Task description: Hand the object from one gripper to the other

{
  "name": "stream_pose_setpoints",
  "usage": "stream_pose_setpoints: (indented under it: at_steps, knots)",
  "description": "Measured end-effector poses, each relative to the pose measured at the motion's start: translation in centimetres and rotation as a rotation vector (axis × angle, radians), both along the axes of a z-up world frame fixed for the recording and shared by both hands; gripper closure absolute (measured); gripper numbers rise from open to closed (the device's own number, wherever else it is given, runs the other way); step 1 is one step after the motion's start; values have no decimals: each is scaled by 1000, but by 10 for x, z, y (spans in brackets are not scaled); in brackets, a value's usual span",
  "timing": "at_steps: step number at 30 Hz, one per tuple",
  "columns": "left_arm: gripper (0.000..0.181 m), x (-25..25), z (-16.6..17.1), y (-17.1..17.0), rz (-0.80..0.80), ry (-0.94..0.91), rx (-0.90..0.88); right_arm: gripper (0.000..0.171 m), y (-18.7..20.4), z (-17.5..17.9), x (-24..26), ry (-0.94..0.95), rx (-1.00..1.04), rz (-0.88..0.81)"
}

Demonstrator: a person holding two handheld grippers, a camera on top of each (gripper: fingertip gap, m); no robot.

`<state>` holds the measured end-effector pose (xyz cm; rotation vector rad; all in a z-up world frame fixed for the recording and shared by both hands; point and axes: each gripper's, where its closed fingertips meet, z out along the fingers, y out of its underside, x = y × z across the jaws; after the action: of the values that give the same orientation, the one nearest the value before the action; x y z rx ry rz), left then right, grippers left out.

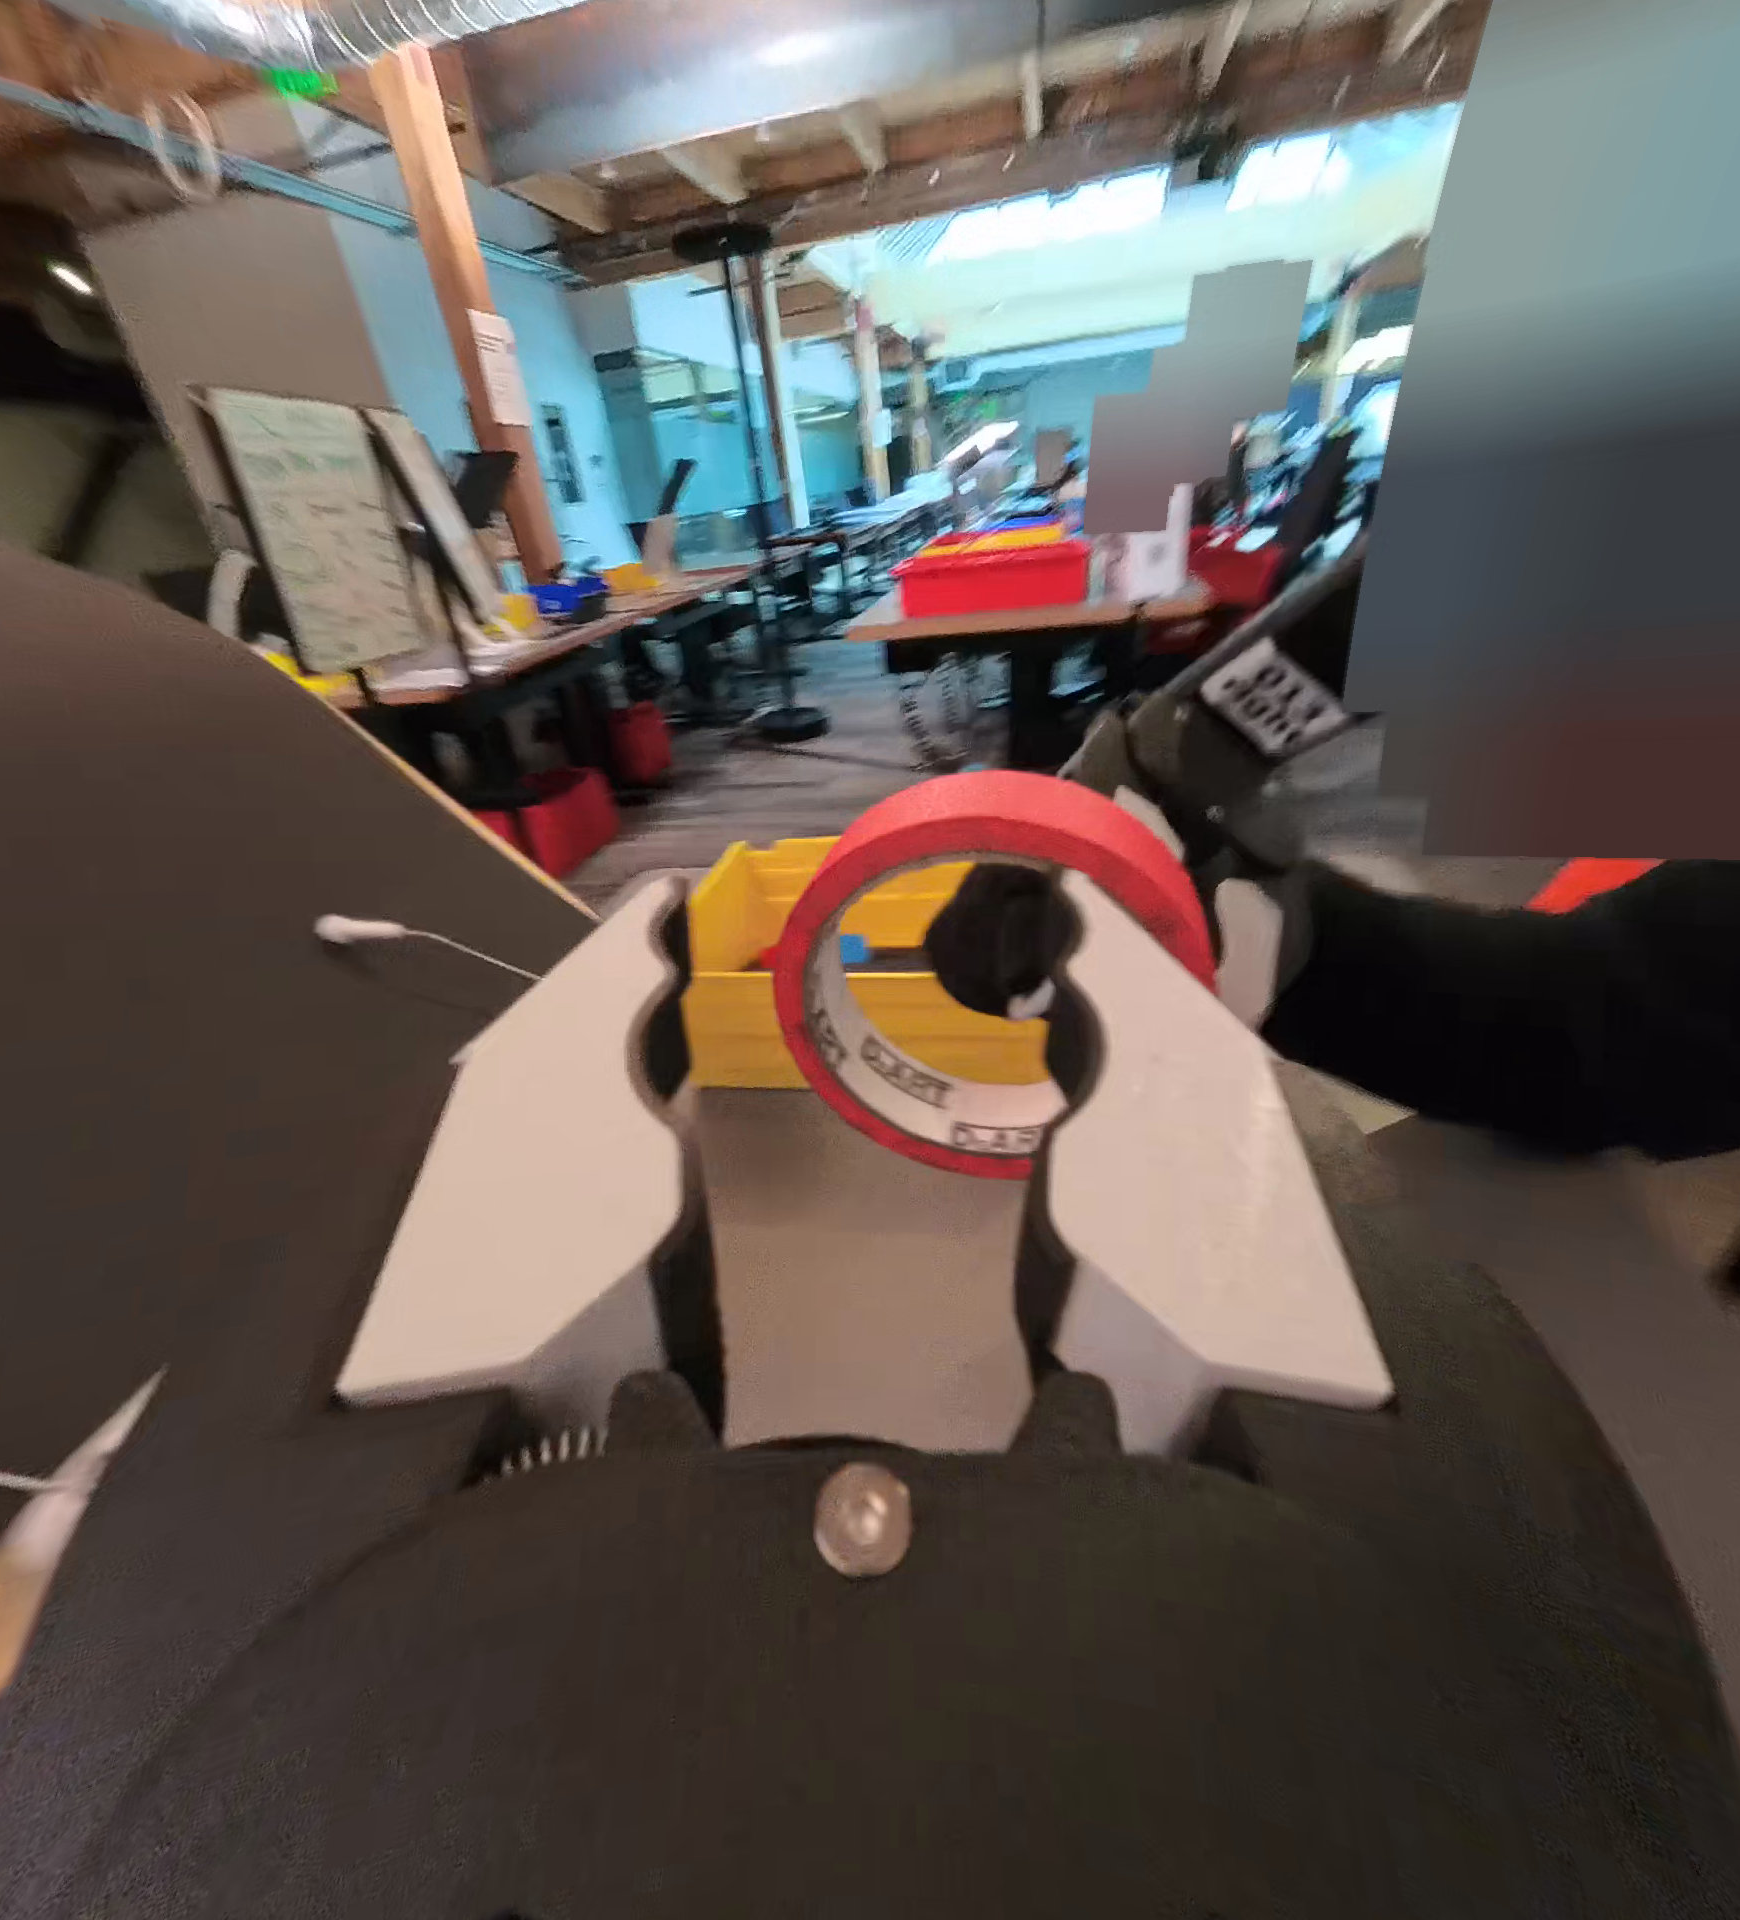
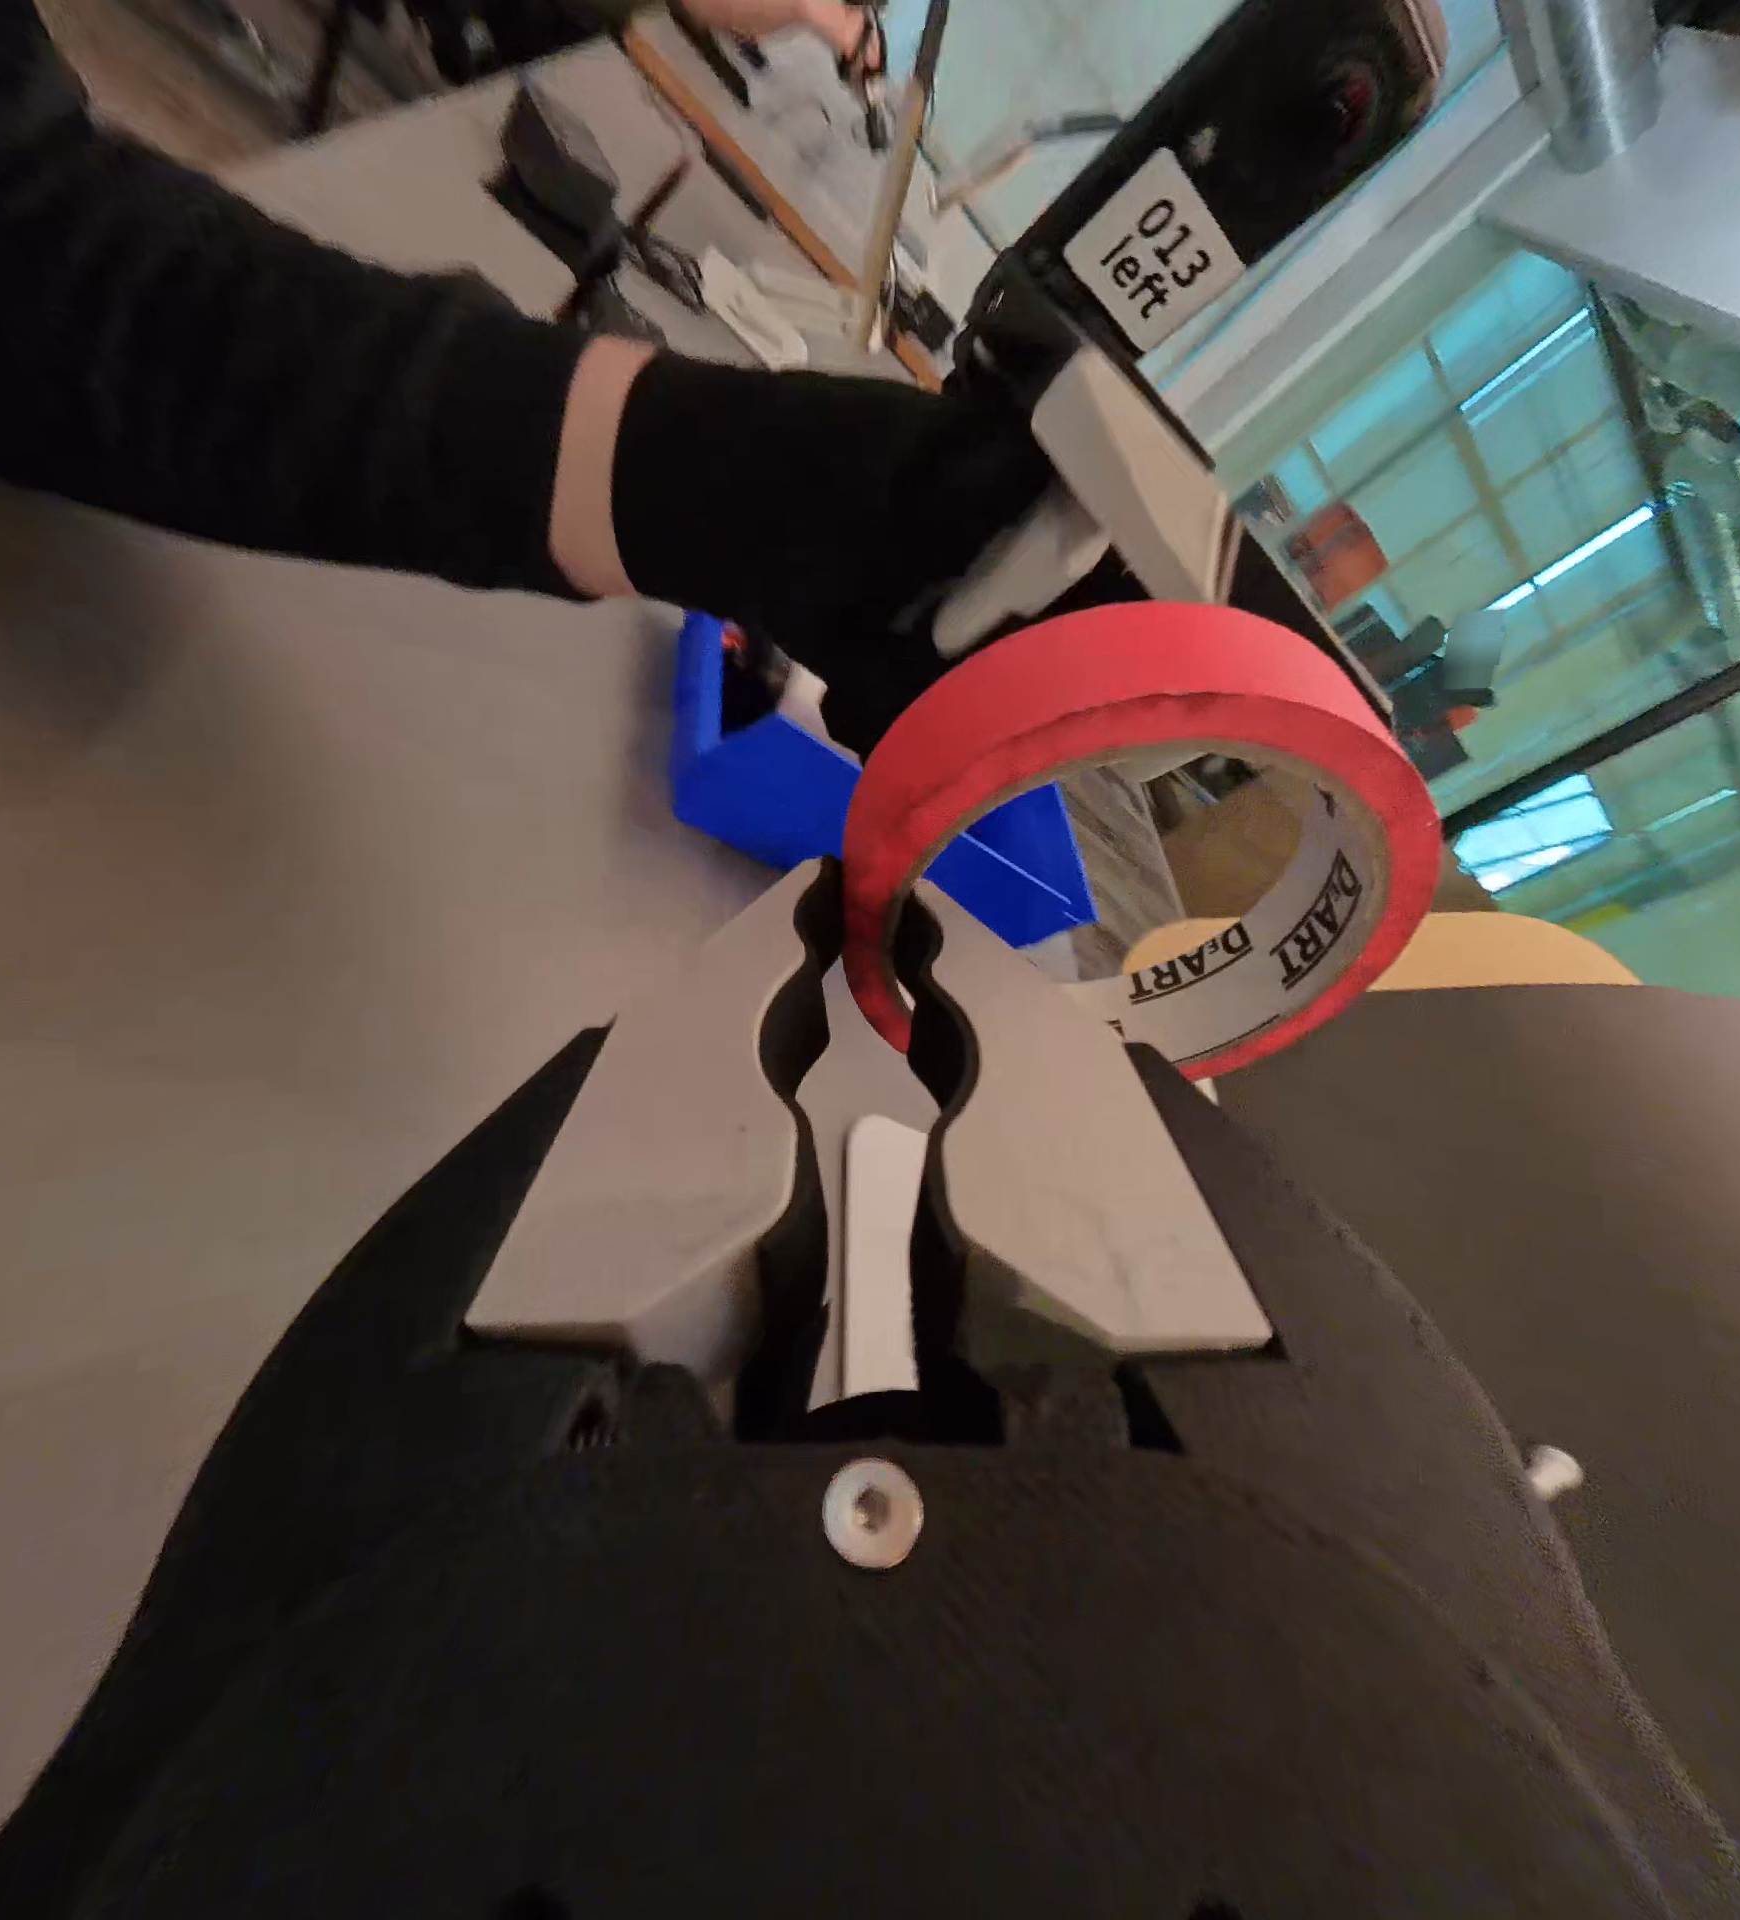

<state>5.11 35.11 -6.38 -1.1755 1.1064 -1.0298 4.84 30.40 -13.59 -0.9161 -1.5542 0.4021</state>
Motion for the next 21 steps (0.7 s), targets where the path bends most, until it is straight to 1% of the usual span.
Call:
stream_pose_setpoints:
  at_steps: [2, 4, 5, 7, 9, 10, 12, 14, 17, 19, 21]
  knots:
    - [78, -3, 0, -3, -103, -48, -136, 164, 7, -4, 1, -56, 81, -62]
    - [47, 3, -6, -10, -185, -48, -209, 164, 13, -10, 1, -114, 139, -114]
    - [35, 9, -14, -12, -199, -14, -224, 164, 13, -9, -1, -112, 151, -119]
    - [24, 23, -31, -17, -218, 58, -236, 164, 11, -10, -4, -106, 158, -108]
    - [25, 35, -42, -22, -241, 96, -254, 164, 10, -12, -6, -116, 181, -105]
    - [33, 38, -43, -24, -260, 93, -256, 164, 9, -12, -7, -119, 186, -100]
    - [63, 39, -38, -28, -309, 51, -271, 164, 7, -11, -9, -112, 193, -95]
    - [66, 39, -37, -26, -312, 33, -278, 164, 8, -11, -8, -114, 190, -97]
    - [67, 39, -36, -23, -275, 41, -231, 163, 11, -8, -7, -95, 210, -109]
    - [67, 37, -34, -17, -218, 54, -201, 148, 10, -7, -6, -80, 172, -97]
    - [68, 32, -32, -5, -104, 69, -102, 133, 12, -9, 0, -84, 99, -92]
